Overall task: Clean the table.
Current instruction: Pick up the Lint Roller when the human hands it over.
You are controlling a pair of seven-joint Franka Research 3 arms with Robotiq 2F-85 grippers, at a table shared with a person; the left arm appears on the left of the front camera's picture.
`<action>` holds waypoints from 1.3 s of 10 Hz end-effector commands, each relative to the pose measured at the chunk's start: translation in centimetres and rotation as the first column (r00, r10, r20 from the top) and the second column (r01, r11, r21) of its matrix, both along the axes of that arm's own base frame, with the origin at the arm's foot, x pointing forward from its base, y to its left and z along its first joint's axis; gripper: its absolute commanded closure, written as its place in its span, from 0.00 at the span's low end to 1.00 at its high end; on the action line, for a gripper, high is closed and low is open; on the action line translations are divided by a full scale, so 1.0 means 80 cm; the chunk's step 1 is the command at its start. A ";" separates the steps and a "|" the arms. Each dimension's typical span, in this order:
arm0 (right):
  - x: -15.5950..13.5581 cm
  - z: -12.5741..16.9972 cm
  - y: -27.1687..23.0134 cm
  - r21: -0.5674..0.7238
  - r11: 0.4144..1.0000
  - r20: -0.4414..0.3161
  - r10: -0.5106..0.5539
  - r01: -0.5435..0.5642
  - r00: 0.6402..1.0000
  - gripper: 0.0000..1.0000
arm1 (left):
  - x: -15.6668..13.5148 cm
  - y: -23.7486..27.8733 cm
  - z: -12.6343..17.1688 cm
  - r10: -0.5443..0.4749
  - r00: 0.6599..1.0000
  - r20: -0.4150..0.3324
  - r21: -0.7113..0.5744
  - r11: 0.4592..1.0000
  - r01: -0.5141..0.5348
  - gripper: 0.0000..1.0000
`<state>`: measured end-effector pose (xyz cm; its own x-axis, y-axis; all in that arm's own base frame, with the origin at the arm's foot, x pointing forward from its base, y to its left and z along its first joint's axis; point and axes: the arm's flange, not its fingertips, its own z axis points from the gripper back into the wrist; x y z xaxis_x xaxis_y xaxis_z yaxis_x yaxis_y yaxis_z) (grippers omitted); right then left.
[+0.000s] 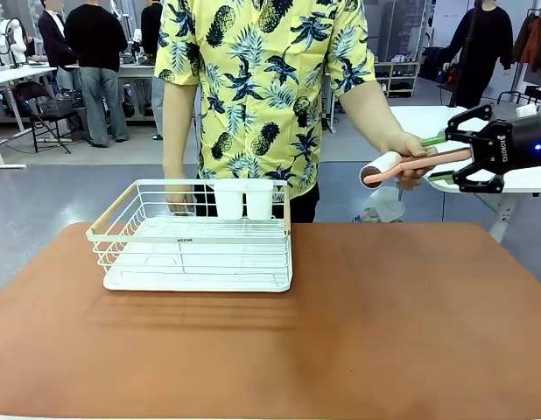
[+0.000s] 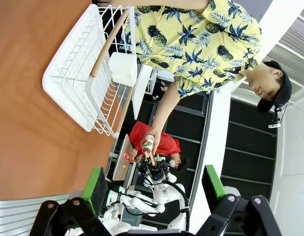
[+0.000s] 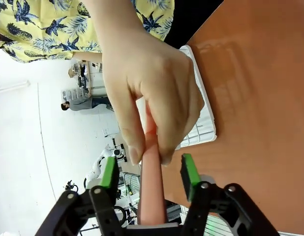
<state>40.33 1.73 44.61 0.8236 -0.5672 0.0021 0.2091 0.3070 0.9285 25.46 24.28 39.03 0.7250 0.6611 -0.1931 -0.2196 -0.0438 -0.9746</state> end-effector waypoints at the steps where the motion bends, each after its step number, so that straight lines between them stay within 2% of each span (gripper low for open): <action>1: 0.001 0.002 0.007 0.013 1.000 0.002 0.008 -0.008 1.000 0.56 | -0.006 0.002 0.000 -0.017 1.000 0.016 0.008 1.000 0.017 0.00; 5: -0.001 -0.001 0.006 0.015 1.000 0.000 0.009 -0.009 1.000 0.95 | -0.006 0.002 0.000 -0.017 1.000 0.016 0.008 1.000 0.017 0.00; 6: -0.002 -0.001 0.005 0.016 1.000 0.001 0.009 -0.009 1.000 1.00 | -0.006 0.002 0.000 -0.017 1.000 0.016 0.008 1.000 0.017 0.00; 11: -0.001 -0.001 -0.001 0.031 1.000 0.020 -0.004 0.003 1.000 1.00 | -0.006 0.002 0.000 -0.017 1.000 0.016 0.008 1.000 0.017 0.00; 13: -0.001 -0.002 -0.001 0.005 1.000 -0.003 0.002 -0.002 1.000 1.00 | -0.006 0.002 0.000 -0.017 1.000 0.016 0.008 1.000 0.017 0.00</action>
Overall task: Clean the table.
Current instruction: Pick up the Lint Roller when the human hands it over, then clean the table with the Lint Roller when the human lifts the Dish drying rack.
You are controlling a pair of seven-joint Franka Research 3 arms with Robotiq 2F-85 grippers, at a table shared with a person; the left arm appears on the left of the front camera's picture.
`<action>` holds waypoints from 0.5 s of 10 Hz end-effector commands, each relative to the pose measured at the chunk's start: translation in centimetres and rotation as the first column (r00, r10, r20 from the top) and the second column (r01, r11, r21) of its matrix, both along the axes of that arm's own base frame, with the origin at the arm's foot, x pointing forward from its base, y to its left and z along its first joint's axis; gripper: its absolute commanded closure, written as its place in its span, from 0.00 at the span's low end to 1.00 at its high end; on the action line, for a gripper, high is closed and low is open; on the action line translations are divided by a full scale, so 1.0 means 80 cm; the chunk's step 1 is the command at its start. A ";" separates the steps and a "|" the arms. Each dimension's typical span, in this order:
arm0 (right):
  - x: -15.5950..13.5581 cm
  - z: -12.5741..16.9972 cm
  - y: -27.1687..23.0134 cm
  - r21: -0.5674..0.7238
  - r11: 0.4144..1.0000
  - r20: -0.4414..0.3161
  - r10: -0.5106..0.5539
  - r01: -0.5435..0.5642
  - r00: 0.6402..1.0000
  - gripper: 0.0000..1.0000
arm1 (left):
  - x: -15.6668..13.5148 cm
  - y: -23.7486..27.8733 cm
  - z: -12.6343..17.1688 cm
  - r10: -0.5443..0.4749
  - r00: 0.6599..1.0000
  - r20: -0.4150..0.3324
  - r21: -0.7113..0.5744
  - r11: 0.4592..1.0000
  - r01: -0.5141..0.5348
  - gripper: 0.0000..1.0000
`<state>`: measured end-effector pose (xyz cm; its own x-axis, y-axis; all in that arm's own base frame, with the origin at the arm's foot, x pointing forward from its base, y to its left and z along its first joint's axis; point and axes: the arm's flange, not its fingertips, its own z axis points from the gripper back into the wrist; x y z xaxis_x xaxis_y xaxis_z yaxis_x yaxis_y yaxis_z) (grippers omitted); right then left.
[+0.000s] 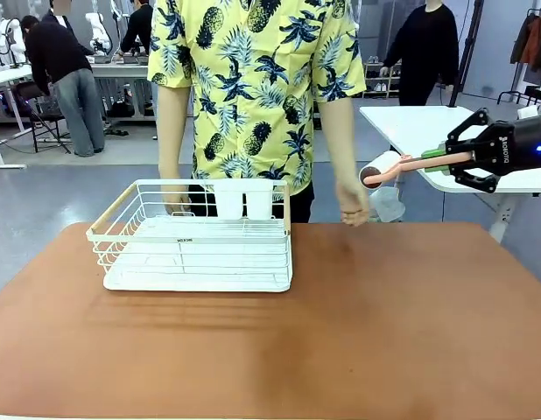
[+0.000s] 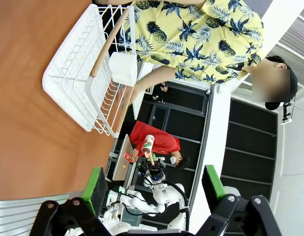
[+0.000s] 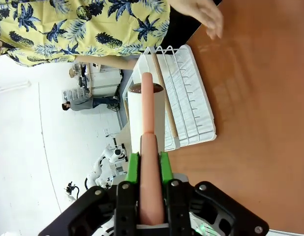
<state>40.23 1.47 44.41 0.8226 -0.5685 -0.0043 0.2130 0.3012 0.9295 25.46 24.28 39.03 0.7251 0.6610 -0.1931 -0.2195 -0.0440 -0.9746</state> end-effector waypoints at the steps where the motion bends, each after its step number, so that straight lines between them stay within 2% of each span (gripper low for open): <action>1: 0.000 0.000 0.002 -0.001 1.000 0.000 0.003 -0.003 1.000 1.00 | -0.006 0.002 0.000 -0.017 1.000 0.016 0.009 1.000 0.017 0.00; 5: 0.000 0.000 0.002 -0.001 1.000 0.000 0.003 -0.003 1.000 1.00 | -0.006 0.002 0.000 -0.017 1.000 0.016 0.009 1.000 0.017 0.00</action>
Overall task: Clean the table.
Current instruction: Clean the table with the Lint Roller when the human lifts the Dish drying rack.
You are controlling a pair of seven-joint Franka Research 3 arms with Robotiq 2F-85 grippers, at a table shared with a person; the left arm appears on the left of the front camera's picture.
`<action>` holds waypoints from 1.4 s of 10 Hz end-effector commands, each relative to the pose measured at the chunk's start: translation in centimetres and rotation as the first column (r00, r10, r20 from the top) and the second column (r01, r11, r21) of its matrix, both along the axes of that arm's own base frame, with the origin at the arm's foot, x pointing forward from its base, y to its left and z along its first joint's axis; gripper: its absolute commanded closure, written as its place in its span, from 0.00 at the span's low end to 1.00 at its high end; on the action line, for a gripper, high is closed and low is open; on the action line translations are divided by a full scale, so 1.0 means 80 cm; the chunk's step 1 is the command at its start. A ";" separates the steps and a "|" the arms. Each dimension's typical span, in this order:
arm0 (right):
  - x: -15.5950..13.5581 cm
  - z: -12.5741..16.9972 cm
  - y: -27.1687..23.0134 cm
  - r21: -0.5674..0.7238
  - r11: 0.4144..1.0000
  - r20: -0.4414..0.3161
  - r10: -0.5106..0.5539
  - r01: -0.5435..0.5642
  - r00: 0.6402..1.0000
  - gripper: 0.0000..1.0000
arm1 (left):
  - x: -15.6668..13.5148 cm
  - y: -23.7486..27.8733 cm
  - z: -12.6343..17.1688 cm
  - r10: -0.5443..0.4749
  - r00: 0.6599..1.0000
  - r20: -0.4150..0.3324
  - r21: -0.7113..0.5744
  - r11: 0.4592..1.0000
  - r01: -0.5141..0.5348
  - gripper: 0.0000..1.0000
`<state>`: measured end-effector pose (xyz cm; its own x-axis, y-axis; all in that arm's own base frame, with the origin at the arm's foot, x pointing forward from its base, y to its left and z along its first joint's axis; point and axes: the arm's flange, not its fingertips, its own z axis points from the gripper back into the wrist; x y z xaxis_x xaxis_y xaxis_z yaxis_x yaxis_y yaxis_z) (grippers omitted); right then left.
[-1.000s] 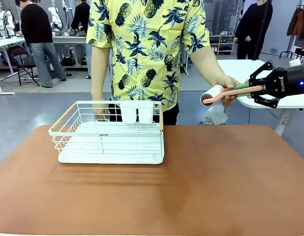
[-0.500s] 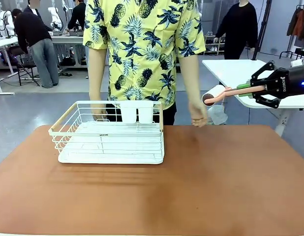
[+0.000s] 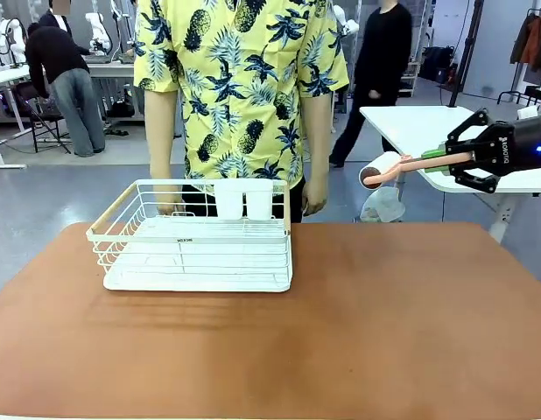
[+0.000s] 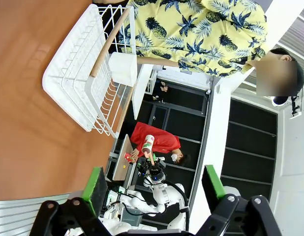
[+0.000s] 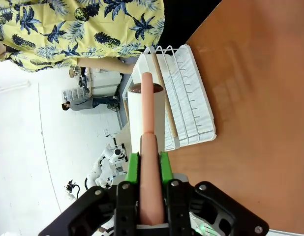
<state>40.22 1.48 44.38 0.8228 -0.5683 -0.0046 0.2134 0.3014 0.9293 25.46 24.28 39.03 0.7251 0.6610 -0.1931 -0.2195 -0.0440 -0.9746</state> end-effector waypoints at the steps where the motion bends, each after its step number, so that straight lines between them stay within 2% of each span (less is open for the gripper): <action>1: 0.000 0.001 0.002 -0.001 1.000 0.001 0.003 -0.003 1.000 1.00 | -0.006 0.002 0.000 -0.017 1.000 0.016 0.009 1.000 0.017 0.00; 14: 0.000 0.001 0.002 -0.001 1.000 0.001 0.003 -0.003 1.000 1.00 | -0.006 0.002 0.000 -0.017 1.000 0.016 0.009 1.000 0.017 0.00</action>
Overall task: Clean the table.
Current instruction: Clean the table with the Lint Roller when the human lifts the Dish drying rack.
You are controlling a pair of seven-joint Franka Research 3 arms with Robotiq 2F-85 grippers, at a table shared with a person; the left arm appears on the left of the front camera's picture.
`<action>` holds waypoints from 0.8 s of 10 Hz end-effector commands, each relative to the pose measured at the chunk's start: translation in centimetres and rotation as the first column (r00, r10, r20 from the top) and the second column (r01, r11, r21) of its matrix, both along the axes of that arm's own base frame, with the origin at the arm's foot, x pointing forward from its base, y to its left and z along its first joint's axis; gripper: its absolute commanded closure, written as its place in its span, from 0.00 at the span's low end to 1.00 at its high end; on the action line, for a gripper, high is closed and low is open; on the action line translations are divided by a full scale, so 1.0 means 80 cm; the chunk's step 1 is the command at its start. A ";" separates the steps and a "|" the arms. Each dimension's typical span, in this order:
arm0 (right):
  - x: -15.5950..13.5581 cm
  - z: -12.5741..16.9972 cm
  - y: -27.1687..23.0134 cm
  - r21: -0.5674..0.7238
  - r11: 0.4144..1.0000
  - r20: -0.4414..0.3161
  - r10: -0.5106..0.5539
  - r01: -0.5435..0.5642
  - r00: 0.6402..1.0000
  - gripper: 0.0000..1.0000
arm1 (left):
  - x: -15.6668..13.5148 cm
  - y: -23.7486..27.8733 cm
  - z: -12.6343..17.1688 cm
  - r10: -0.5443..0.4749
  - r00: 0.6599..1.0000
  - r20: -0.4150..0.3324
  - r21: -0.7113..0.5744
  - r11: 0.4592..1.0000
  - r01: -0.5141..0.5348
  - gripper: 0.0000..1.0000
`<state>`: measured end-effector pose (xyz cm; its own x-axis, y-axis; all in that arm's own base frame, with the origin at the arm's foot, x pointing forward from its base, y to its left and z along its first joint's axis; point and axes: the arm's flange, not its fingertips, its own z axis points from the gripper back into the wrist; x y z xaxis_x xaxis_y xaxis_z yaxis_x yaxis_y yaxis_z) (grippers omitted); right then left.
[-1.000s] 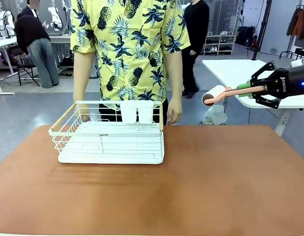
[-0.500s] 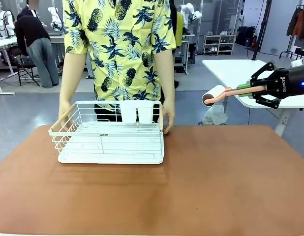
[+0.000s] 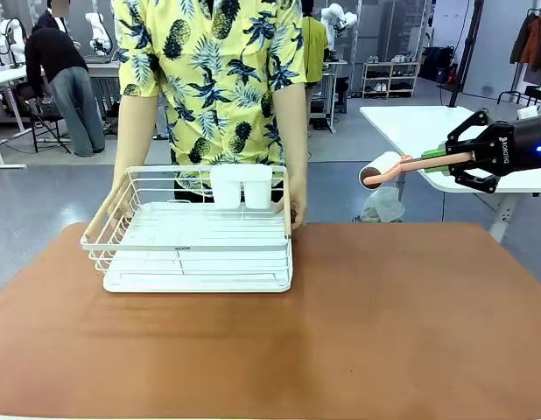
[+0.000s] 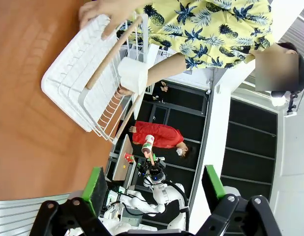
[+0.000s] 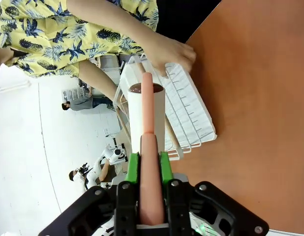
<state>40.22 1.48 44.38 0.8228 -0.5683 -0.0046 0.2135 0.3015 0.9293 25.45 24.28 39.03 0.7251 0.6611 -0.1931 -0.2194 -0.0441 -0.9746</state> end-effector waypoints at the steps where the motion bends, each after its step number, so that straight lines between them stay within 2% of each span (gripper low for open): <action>1: 0.000 0.001 0.002 -0.001 1.000 0.001 0.003 -0.003 1.000 1.00 | -0.006 0.002 0.000 -0.017 1.000 0.016 0.009 1.000 0.017 0.00; 8: 0.000 0.001 0.002 -0.001 1.000 0.001 0.003 -0.003 1.000 1.00 | -0.006 0.002 0.000 -0.017 1.000 0.016 0.009 1.000 0.017 0.00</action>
